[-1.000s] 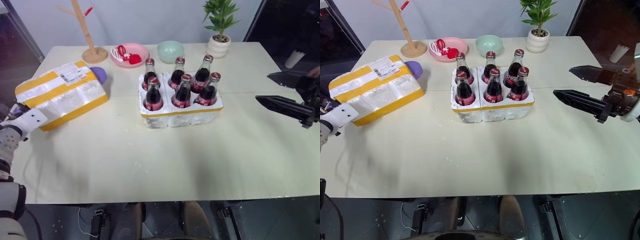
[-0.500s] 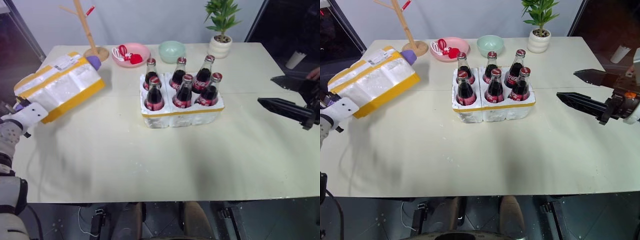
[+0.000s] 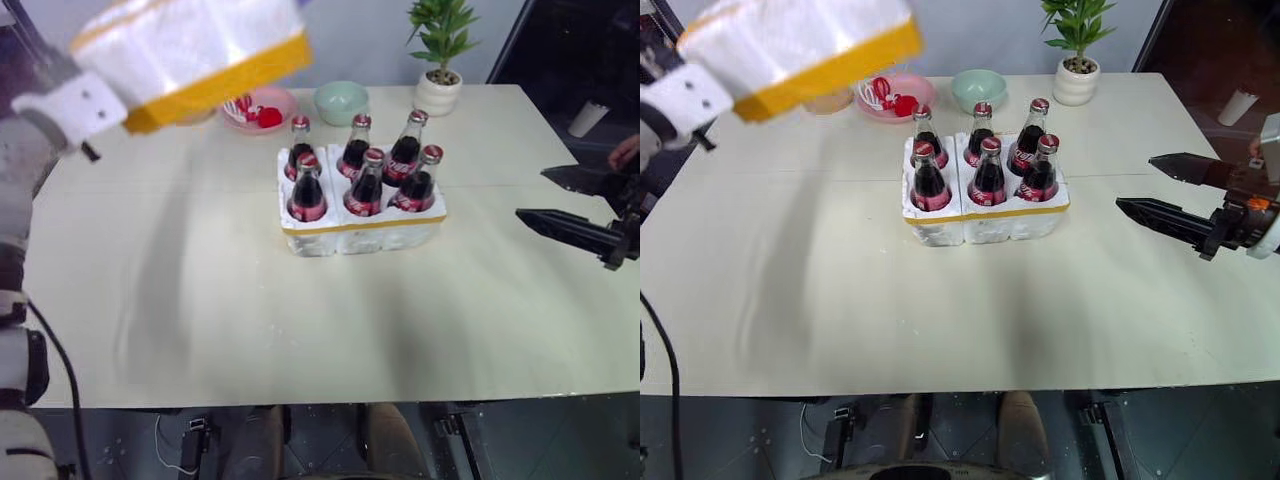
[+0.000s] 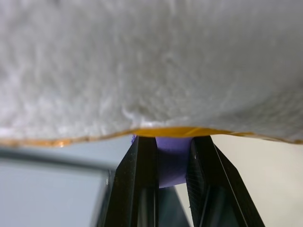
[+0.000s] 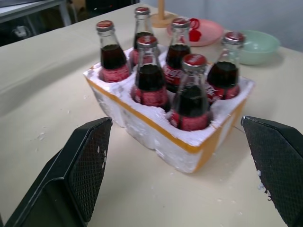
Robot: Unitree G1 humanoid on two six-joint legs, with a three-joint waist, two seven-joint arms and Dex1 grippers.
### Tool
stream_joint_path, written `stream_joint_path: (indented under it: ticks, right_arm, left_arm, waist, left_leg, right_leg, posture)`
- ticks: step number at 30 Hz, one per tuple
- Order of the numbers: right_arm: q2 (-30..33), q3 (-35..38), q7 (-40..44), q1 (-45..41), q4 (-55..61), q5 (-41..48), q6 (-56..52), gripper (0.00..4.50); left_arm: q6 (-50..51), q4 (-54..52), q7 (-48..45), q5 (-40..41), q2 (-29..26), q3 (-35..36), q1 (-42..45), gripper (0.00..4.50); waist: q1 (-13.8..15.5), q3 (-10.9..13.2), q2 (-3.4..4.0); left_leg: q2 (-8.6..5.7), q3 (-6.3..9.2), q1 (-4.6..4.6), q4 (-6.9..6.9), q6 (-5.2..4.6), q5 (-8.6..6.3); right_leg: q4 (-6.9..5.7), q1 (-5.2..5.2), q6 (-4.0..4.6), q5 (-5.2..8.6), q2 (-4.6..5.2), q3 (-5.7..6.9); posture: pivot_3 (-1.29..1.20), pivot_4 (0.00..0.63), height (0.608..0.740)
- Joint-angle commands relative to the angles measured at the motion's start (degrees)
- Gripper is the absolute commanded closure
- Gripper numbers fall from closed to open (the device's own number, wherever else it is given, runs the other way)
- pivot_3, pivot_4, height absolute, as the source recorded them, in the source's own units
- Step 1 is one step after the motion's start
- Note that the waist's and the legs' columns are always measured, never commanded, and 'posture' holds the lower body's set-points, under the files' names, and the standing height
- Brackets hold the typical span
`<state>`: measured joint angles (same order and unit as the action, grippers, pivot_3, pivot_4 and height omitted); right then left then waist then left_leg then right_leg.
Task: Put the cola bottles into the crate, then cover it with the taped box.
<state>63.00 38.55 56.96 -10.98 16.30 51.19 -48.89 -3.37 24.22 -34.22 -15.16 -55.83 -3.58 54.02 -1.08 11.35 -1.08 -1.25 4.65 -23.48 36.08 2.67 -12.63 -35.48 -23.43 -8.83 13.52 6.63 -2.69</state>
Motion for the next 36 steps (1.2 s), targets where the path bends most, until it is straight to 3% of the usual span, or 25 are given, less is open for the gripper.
stream_joint_path:
  ticks: [1,12,18,25,28,33,36]
  right_arm:
    - [1.1,1.9,0.88,-0.29,-0.96,-0.66,1.45,0.0]
    - [-1.71,4.95,1.83,3.71,-1.23,-0.98,3.28,0.0]
    - [-4.22,3.78,-0.48,3.2,0.69,-0.36,3.72,0.0]
    - [-6.29,1.05,-5.09,0.97,3.61,1.54,3.01,0.0]
    - [-6.67,0.47,-6.7,0.4,4.49,2.38,2.67,0.0]
    - [-6.99,-0.1,-8.05,0.2,4.95,3.35,2.61,0.0]
    - [-6.8,-1.03,-7.74,-0.45,4.05,3.19,3.23,0.0]
  left_arm:
    - [4.31,-8.71,-5.82,1.4,1.37,-1.17,1.62,4.04]
    - [17.24,-30.73,-18.57,-2.98,4.93,-8.56,2.71,4.04]
    - [13.22,-30.63,-19.91,-10.41,5.53,-14.07,4.06,4.04]
    - [10.37,-27.11,-18.34,-16.03,7.13,-15.46,6.9,4.04]
    - [10.84,-28.14,-19.19,-15.7,7.5,-14.55,6.11,2.92]
    - [11.43,-29.42,-19.45,-15.33,7.83,-13.33,4.95,0.27]
    - [14.98,-33.65,-22.44,-12.38,7.99,-11.66,1.97,0.07]
  waist:
    - [-0.12,0.0,0.0]
    - [0.16,0.02,-0.03]
    - [0.25,0.02,-0.03]
    - [0.29,0.03,-0.03]
    - [0.31,0.02,-0.03]
    - [0.28,0.02,-0.03]
    - [0.27,0.02,-0.03]
  left_leg:
    - [0.0,0.0,0.0,0.0,0.0,0.0]
    - [0.01,0.02,-0.02,0.05,-0.01,0.0]
    - [0.01,0.03,0.0,0.07,-0.01,0.0]
    - [0.01,0.05,-0.01,0.09,-0.01,0.0]
    - [0.01,0.05,-0.01,0.09,-0.01,0.0]
    - [0.01,0.06,-0.01,0.09,-0.01,0.0]
    - [0.01,0.06,-0.01,0.08,-0.01,0.0]
  right_leg:
    - [0.0,0.0,0.0,0.0,-0.02,0.0]
    - [0.01,0.03,0.0,0.0,-0.05,-0.01]
    - [0.03,0.07,-0.01,0.01,-0.06,-0.02]
    - [0.04,0.08,-0.01,0.01,-0.07,-0.02]
    - [0.04,0.08,-0.02,0.02,-0.07,-0.02]
    - [0.03,0.08,-0.02,0.02,-0.07,-0.02]
    - [0.03,0.08,-0.02,0.02,-0.07,-0.02]
  posture:
    - [0.0,0.15,0.739]
    - [0.0,0.15,0.739]
    - [0.0,0.15,0.739]
    - [0.0,0.15,0.739]
    - [0.0,0.15,0.739]
    - [0.0,0.15,0.739]
    - [0.0,0.15,0.739]
